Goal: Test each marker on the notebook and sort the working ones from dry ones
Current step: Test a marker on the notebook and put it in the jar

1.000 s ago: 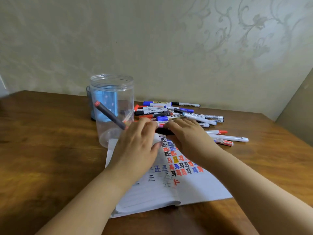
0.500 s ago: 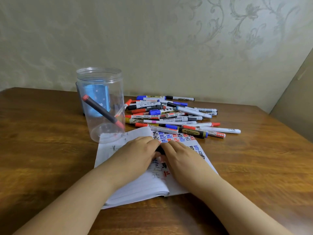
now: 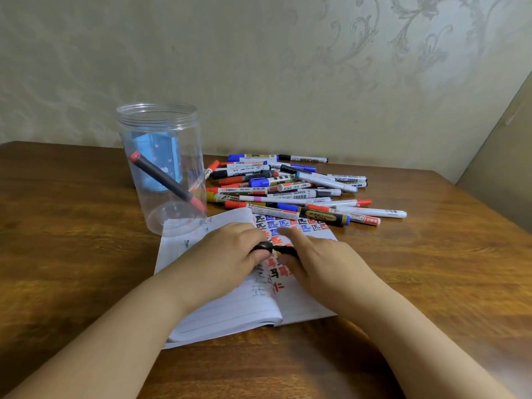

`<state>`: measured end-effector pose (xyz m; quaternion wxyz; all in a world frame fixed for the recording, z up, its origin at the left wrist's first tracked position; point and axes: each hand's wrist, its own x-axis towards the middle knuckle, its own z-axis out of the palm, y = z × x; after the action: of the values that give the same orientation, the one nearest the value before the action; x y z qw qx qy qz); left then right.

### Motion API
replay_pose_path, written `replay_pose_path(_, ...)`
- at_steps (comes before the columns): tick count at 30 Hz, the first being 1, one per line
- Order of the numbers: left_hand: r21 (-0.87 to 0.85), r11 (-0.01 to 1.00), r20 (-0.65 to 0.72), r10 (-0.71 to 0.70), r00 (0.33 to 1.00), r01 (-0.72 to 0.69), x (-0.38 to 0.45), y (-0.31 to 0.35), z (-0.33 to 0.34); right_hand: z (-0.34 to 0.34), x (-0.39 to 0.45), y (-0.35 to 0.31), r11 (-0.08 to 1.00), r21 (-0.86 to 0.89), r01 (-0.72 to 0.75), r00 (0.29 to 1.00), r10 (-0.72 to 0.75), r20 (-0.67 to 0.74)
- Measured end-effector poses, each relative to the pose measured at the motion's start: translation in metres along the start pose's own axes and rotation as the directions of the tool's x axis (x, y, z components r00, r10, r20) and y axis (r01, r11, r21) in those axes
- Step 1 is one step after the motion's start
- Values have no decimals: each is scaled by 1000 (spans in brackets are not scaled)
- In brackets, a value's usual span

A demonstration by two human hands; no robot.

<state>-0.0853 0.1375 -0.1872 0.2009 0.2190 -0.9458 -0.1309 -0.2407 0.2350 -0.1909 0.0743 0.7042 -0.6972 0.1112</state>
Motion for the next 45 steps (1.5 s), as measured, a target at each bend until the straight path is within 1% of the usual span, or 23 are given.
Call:
replay_pose_path(2, 10, 1000, -83, 12, 997, -11, -2, -1, -4, -3, -3, 3, 984, 135, -113, 993, 107, 49)
replay_pose_path(5, 75, 997, -169, 26, 985, -13, -3, -3, -9, -16, -8, 5, 916, 342, -212, 977, 190, 96)
replay_pose_path(7, 88, 996, -188, 12, 982, 5, -3, -2, -11, -26, -9, 7, 891, 376, -254, 965, 209, 158)
replay_pose_path(10, 40, 999, -180, -9, 984, 16, -2, 2, -13, -43, -12, 8, 867, 413, -279, 955, 205, 215)
replay_pose_path(12, 20, 999, -155, -25, 988, 28, -3, 3, -13, -49, -17, 6, 793, 507, -338, 939, 245, 243)
replay_pose_path(13, 15, 999, -143, -32, 989, 34, -3, 4, -13, -49, -20, 5, 700, 603, -383, 924, 275, 267)
replay_pose_path(14, 9, 999, -131, -37, 991, 39, -4, 4, -12, -47, -23, 6, 554, 716, -425, 905, 291, 311)
replay_pose_path(15, 4, 999, -120, -43, 992, 44, -4, 5, -12, -45, -26, 7, 358, 815, -456, 885, 278, 373)
replay_pose_path(16, 1, 999, -107, -51, 993, 51, -4, 5, -12, -43, -29, 8, 177, 869, -463, 877, 236, 419)
replay_pose_path(17, 3, 998, -98, -56, 994, 57, -3, 5, -12, -40, -32, 8, 35, 891, -454, 877, 195, 439)
replay_pose_path(18, 9, 998, -92, -57, 994, 58, -3, 5, -12, -37, -34, 8, -47, 901, -431, 886, 168, 433)
replay_pose_path(19, 12, 998, -92, -56, 994, 58, -2, 4, -11, -33, -36, 6, -80, 911, -404, 896, 165, 412)
replay_pose_path(20, 10, 998, -94, -55, 994, 56, -3, 4, -11, -28, -35, 5, -64, 925, -374, 905, 193, 379)
replay_pose_path(21, 5, 998, -95, -55, 994, 56, -3, 4, -11, -23, -34, 3, -14, 934, -358, 905, 240, 350)
replay_pose_path(23, -5, 999, -78, -53, 995, 53, -4, 4, -11, -19, -32, -3, 157, 921, -358, 892, 348, 287)
replay_pose_path(25, -20, 999, -55, -43, 998, 42, -4, 3, -10, -17, -28, -6, 317, 884, -343, 893, 404, 201)
replay_pose_path(26, -24, 999, -41, -40, 998, 39, -3, 2, -9, -15, -26, -6, 361, 871, -335, 893, 417, 171)
replay_pose_path(28, -24, 999, -12, -42, 999, 42, -3, 2, -6, -12, -25, -8, 398, 858, -324, 888, 442, 130)
replay_pose_path(31, -28, 999, 9, -42, 999, 42, -2, 3, -3, -7, -26, -9, 512, 806, -297, 892, 451, 42)
replay_pose_path(33, -30, 999, 16, -46, 999, 46, -2, 4, -2, -4, -27, -9, 540, 786, -302, 886, 463, 23)
replay_pose_path(35, -27, 999, 25, -45, 999, 46, -2, 4, -1, -2, -28, -7, 536, 788, -302, 883, 468, 21)
replay_pose_path(41, -19, 998, 36, -51, 998, 52, -2, 3, 0, 1, -29, -8, 595, 747, -297, 908, 418, 28)
replay_pose_path(45, -23, 998, 43, -61, 997, 62, -2, 3, 0, -1, -30, -8, 598, 744, -300, 919, 390, 57)
